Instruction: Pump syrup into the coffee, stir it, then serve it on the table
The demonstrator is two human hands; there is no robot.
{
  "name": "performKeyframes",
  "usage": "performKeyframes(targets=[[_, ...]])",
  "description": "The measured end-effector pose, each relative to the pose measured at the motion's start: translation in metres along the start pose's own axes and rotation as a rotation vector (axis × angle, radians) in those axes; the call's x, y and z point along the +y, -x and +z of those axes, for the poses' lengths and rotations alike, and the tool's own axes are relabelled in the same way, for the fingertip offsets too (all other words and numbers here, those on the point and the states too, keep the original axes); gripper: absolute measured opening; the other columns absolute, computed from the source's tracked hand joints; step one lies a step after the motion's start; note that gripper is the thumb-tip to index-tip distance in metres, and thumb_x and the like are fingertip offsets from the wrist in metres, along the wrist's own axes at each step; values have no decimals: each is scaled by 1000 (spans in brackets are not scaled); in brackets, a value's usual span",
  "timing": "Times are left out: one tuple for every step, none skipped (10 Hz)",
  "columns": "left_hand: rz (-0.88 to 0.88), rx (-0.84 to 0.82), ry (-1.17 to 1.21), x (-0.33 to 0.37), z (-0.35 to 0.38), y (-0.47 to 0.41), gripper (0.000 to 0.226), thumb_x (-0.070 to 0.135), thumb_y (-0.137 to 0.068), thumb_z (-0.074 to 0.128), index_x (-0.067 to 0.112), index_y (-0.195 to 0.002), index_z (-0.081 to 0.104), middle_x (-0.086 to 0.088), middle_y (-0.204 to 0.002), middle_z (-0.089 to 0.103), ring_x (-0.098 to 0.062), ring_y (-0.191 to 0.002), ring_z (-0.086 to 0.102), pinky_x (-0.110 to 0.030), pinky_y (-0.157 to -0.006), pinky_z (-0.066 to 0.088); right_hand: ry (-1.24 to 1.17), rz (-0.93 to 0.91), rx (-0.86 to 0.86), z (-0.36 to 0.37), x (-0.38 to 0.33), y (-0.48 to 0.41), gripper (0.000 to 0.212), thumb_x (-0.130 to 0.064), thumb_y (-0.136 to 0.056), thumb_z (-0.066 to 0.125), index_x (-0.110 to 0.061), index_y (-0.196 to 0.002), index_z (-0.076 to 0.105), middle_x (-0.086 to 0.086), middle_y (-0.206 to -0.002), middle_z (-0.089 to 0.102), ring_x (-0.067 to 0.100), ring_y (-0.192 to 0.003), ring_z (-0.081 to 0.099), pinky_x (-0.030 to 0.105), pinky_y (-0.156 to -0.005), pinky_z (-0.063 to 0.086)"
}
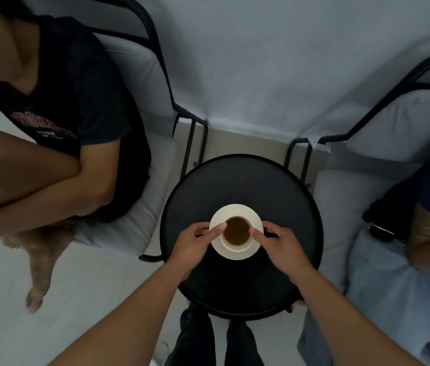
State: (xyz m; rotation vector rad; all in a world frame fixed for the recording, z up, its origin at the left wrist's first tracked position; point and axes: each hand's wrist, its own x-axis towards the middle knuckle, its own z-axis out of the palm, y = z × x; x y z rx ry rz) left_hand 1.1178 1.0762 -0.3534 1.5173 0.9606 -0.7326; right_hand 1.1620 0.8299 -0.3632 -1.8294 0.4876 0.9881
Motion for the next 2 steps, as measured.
performKeyframes(targets=[[-6, 13, -26, 4, 1, 3, 88, 72, -82, 90, 21, -150, 68, 3, -138, 76, -15, -127, 71, -38, -118, 55, -2, 29, 4, 1, -4, 6, 69, -65, -95, 81, -32, -155, 69, 6, -161, 58, 25, -138, 68, 50, -124, 51], [3, 19, -13, 8, 2, 8, 97, 73, -85, 86, 21, -161, 57, 2, -144, 71, -15, -129, 67, -31, -108, 50, -28, 47, 18, 4, -7, 10, 83, -69, -95, 79, -29, -165, 59, 4, -167, 55, 25, -145, 64, 46, -124, 50]])
